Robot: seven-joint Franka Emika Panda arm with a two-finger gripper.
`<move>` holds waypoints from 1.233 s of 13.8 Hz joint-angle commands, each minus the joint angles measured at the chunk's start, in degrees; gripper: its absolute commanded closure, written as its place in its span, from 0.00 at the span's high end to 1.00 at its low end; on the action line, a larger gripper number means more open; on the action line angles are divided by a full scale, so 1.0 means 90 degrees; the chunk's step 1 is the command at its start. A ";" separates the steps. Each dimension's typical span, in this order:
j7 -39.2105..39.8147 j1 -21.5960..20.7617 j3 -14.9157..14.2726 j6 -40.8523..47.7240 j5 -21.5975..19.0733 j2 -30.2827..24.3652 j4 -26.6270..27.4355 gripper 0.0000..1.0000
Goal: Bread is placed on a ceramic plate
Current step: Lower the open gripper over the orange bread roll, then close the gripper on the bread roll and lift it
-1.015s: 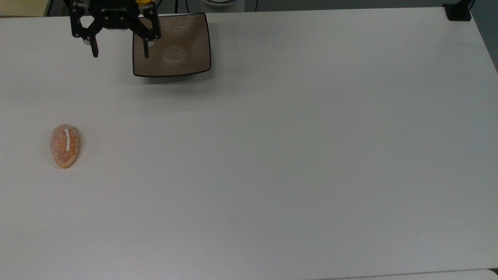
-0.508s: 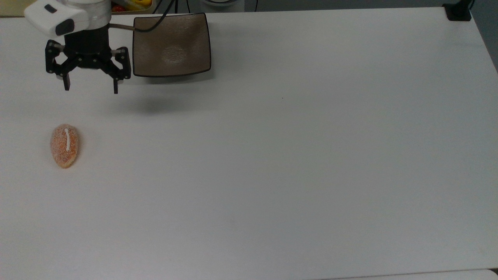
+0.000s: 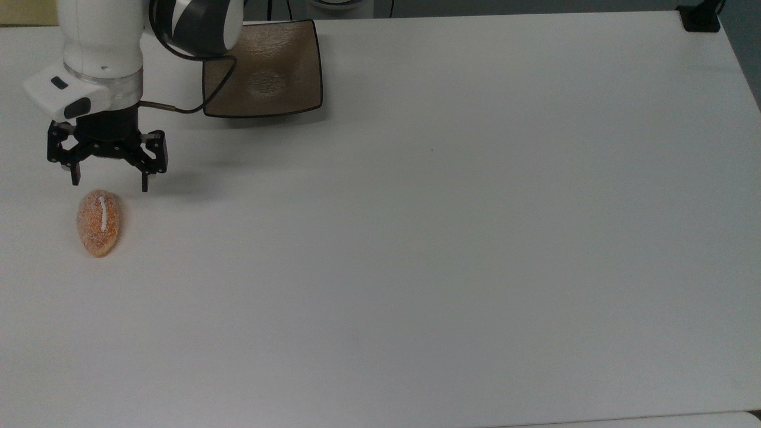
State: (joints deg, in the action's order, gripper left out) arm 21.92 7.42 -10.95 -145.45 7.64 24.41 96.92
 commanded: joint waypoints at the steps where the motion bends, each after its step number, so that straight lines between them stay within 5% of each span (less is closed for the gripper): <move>1: 0.0103 0.0054 -0.0024 -0.0128 0.0078 0.0695 -0.0631 1.00; 14: 0.0113 0.0084 -0.0258 -0.0734 0.0331 0.1594 -0.0915 1.00; 15: 0.0113 0.0093 -0.0258 -0.0734 0.0458 0.1614 -0.0915 0.79; 16: 0.0113 0.0113 -0.0258 -0.0734 0.0488 0.1614 -0.0915 0.47; 17: 0.0113 0.0113 -0.0249 -0.0734 0.0489 0.1614 -0.0915 0.37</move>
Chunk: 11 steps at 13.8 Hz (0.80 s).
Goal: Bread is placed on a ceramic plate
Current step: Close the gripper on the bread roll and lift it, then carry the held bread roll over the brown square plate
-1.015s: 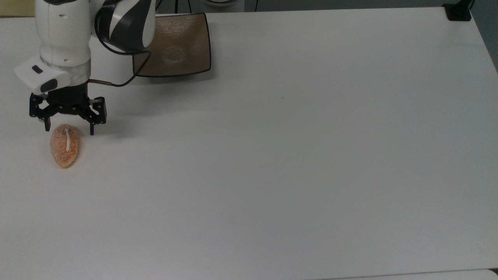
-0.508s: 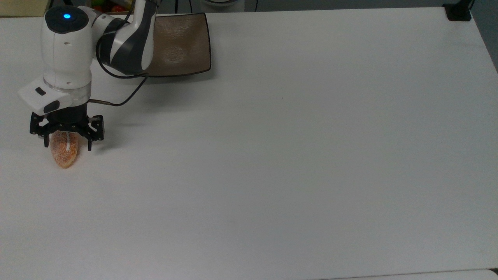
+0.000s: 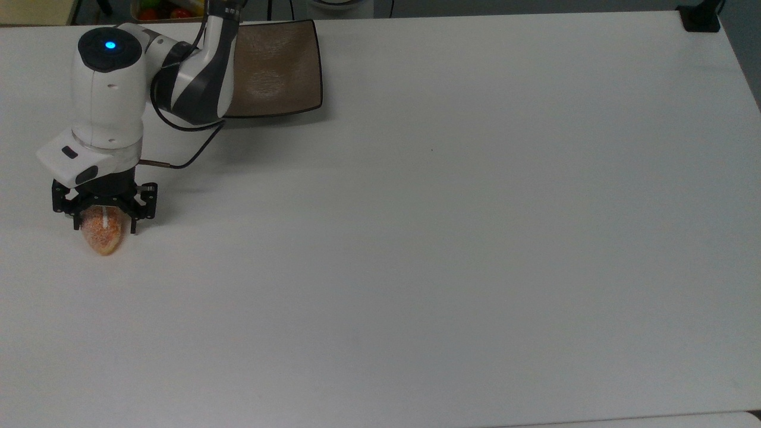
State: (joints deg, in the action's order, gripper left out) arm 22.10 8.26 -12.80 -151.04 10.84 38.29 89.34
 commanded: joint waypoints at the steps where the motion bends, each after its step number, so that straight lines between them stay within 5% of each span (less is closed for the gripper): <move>1: 0.0093 0.0020 -0.0052 -0.0112 0.0133 0.0072 -0.0063 0.37; 6: -0.0004 0.0020 -0.0052 -0.0112 0.0065 -0.0016 -0.0073 0.37; 11: -0.0150 -0.0009 -0.0023 -0.0005 -0.0042 -0.0912 0.0121 0.37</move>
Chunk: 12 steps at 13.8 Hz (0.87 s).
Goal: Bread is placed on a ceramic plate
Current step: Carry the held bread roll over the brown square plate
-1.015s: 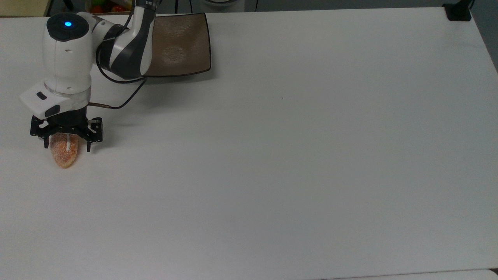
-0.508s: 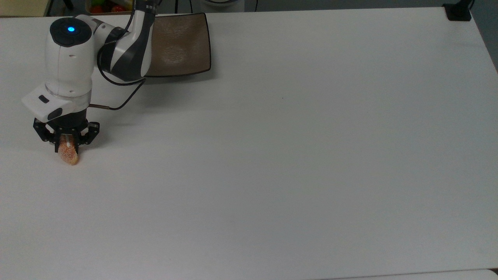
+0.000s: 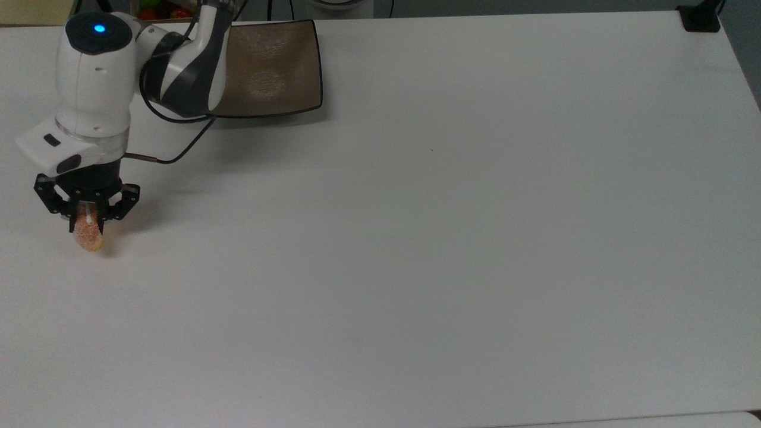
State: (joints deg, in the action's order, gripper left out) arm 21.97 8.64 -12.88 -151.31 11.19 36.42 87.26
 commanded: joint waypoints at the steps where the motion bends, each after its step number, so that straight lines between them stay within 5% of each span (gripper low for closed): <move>1: -0.0204 -0.0081 0.0015 0.0074 -0.0139 -0.1035 0.0615 0.38; 7: -0.0175 -0.0140 0.0483 0.2796 -0.0149 -0.2648 0.1349 0.38; 12: -0.0205 -0.0432 0.0552 0.3160 -0.0150 -0.3692 0.2789 0.40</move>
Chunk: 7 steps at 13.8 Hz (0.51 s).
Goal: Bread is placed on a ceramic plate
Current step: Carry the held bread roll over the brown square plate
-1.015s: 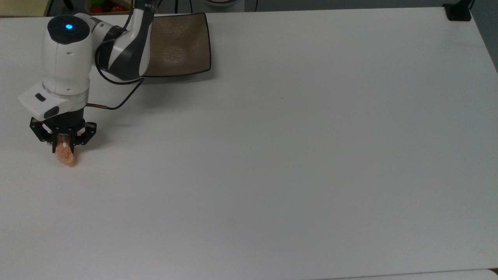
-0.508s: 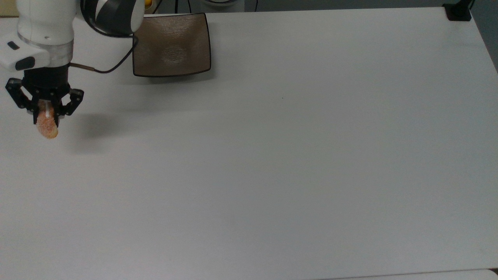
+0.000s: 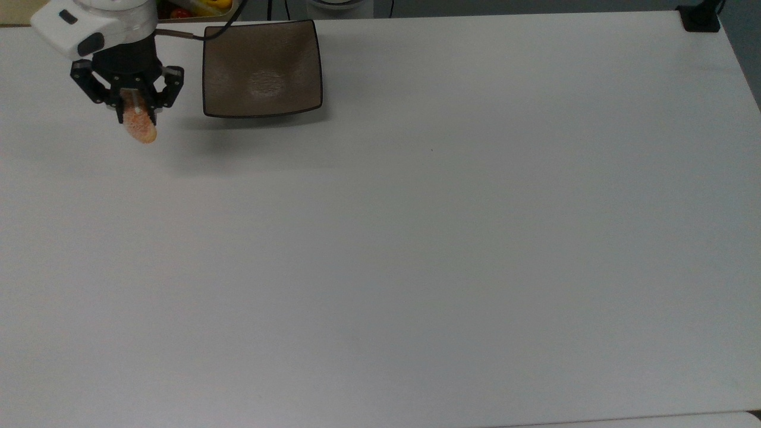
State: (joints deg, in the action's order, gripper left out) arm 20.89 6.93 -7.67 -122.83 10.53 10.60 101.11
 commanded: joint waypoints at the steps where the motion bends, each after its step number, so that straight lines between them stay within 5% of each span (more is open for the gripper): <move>1: -0.0085 -0.0330 -0.0026 0.0005 -0.0076 -0.1039 0.1652 0.40; 3: -0.0095 -0.0486 -0.0046 0.0035 -0.0076 -0.1265 0.2259 0.40; 7: -0.0466 -0.0604 -0.0036 0.0766 -0.0076 -0.1480 0.2359 0.40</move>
State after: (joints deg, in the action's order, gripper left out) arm 18.47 2.59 -7.57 -120.17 10.50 1.12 120.78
